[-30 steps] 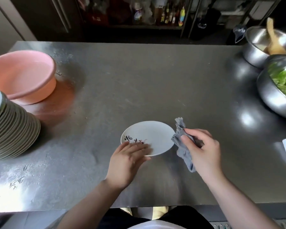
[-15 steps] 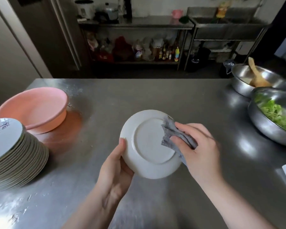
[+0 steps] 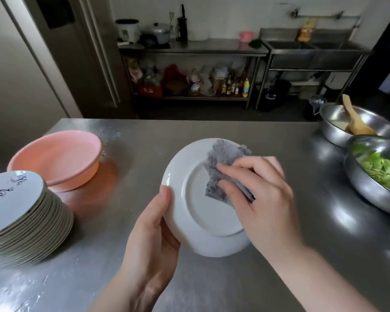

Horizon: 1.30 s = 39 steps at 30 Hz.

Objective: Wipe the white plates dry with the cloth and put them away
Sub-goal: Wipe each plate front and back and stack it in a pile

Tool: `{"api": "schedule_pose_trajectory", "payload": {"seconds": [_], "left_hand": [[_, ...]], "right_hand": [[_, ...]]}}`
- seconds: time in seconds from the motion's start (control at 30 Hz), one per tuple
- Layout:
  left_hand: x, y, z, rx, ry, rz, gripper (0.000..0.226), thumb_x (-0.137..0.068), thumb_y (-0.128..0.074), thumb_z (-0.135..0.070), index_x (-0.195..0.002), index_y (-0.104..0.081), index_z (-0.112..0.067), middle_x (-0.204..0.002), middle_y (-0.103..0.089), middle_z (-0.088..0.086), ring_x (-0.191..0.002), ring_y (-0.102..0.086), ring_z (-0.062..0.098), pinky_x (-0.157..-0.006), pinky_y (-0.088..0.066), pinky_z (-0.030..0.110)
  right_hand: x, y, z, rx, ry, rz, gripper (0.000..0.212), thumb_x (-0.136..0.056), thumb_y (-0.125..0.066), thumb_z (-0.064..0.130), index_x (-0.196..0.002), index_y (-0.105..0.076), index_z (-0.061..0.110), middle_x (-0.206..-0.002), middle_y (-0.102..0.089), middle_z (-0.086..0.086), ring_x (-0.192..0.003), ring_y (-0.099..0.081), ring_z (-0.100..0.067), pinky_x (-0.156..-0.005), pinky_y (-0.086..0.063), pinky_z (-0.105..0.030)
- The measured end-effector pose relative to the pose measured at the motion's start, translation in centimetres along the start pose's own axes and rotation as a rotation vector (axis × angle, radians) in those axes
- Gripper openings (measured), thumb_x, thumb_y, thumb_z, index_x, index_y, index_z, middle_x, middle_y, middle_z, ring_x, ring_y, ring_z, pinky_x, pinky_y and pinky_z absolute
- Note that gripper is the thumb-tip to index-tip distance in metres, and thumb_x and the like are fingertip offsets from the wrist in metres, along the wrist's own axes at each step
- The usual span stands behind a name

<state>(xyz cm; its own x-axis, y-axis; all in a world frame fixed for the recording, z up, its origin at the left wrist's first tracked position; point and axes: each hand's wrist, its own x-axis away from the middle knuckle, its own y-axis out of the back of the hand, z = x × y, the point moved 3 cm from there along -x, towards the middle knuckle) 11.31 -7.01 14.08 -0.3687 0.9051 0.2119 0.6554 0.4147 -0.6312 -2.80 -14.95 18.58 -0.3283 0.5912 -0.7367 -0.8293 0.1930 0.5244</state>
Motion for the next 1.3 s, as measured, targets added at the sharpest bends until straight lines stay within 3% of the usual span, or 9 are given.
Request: {"api": "schedule_pose_trajectory", "payload": {"seconds": [0.1,0.27,0.47,0.57,0.77,0.97,1.1,1.2,1.3], "left_hand": [[0.7,-1.0,-1.2,-0.126,-0.112,0.072,0.036,-0.092,-0.053,-0.037,-0.112,-0.072,-0.013,-0.115,-0.071,0.013,-0.105,-0.069,0.022,-0.077,-0.057,0.029],[1.2,-2.2,-2.9,-0.313,-0.346,0.013,0.032,-0.080,-0.062,-0.037,-0.088,-0.077,-0.010,-0.072,-0.070,0.004,-0.060,-0.058,0.010,-0.051,-0.043,0.015],[1.6,-2.8,-3.0,-0.244,-0.404,0.041,0.029,-0.075,-0.064,-0.033,-0.086,-0.078,-0.010,-0.078,-0.073,0.009,-0.070,-0.064,0.012,-0.057,-0.048,0.015],[1.8,-2.5,-3.3,-0.234,-0.415,0.019,0.025,-0.076,-0.062,-0.029,-0.081,-0.079,-0.011,-0.074,-0.073,0.004,-0.064,-0.065,0.009,-0.054,-0.047,0.013],[1.4,-2.3,-4.0,-0.209,-0.388,0.029,0.032,-0.074,-0.066,-0.032,-0.089,-0.077,-0.006,-0.080,-0.073,0.013,-0.069,-0.066,0.015,-0.057,-0.050,0.017],[0.4,-2.1,-3.9,-0.064,-0.217,-0.022,0.033,-0.091,-0.053,-0.034,-0.101,-0.077,-0.014,-0.104,-0.074,0.013,-0.091,-0.073,0.022,-0.067,-0.058,0.027],[-0.4,-1.4,-3.7,0.115,-0.107,-0.174,0.032,-0.093,-0.054,-0.035,-0.089,-0.081,-0.019,-0.102,-0.076,0.006,-0.089,-0.073,0.017,-0.066,-0.059,0.034],[-0.8,-1.0,-3.6,0.203,-0.005,-0.256,0.033,-0.092,-0.057,-0.037,-0.091,-0.080,-0.013,-0.104,-0.075,0.005,-0.092,-0.073,0.020,-0.087,-0.052,0.047],[-1.1,-0.8,-3.6,0.326,0.042,-0.349,0.028,-0.096,-0.055,-0.035,-0.096,-0.072,-0.013,-0.096,-0.077,0.005,-0.086,-0.073,0.021,-0.092,-0.049,0.053]], "right_hand": [[-0.3,0.2,1.8,-0.059,0.080,0.026,0.022,-0.084,-0.070,0.010,-0.106,-0.074,0.009,-0.093,-0.063,-0.001,-0.086,-0.058,-0.018,-0.079,-0.048,-0.024],[-3.7,2.2,2.9,-0.130,0.020,-0.177,0.020,-0.085,-0.068,0.013,-0.104,-0.074,0.011,-0.095,-0.064,0.000,-0.087,-0.062,-0.015,-0.081,-0.045,-0.015],[-4.0,0.5,5.3,-0.135,0.217,-0.077,0.015,-0.088,-0.066,0.010,-0.100,-0.076,0.010,-0.089,-0.063,-0.005,-0.081,-0.055,-0.020,-0.077,-0.046,-0.026],[-5.4,1.4,2.9,-0.180,0.034,-0.134,0.019,-0.086,-0.066,0.010,-0.103,-0.075,0.013,-0.094,-0.063,-0.002,-0.089,-0.060,-0.023,-0.080,-0.048,-0.026],[-5.4,0.3,5.1,-0.163,0.238,-0.001,0.017,-0.086,-0.069,0.016,-0.101,-0.076,0.016,-0.091,-0.064,0.001,-0.089,-0.053,-0.018,-0.080,-0.045,-0.028],[-7.5,0.8,0.0,-0.389,-0.159,0.082,0.025,-0.087,-0.066,0.004,-0.099,-0.073,0.024,-0.097,-0.065,0.006,-0.094,-0.061,-0.005,-0.081,-0.043,-0.012],[-5.8,1.0,-1.3,-0.411,-0.214,-0.015,0.027,-0.087,-0.063,-0.001,-0.099,-0.072,0.022,-0.096,-0.066,0.006,-0.092,-0.061,0.000,-0.078,-0.042,-0.006],[-3.3,0.8,-1.8,-0.369,-0.270,-0.117,0.027,-0.087,-0.064,0.001,-0.099,-0.071,0.023,-0.094,-0.064,0.007,-0.091,-0.062,-0.006,-0.078,-0.043,-0.010],[0.0,-0.2,-0.5,-0.252,-0.218,-0.212,0.019,-0.088,-0.062,0.014,-0.103,-0.070,0.023,-0.094,-0.060,0.006,-0.092,-0.058,-0.016,-0.081,-0.043,-0.017]]}}
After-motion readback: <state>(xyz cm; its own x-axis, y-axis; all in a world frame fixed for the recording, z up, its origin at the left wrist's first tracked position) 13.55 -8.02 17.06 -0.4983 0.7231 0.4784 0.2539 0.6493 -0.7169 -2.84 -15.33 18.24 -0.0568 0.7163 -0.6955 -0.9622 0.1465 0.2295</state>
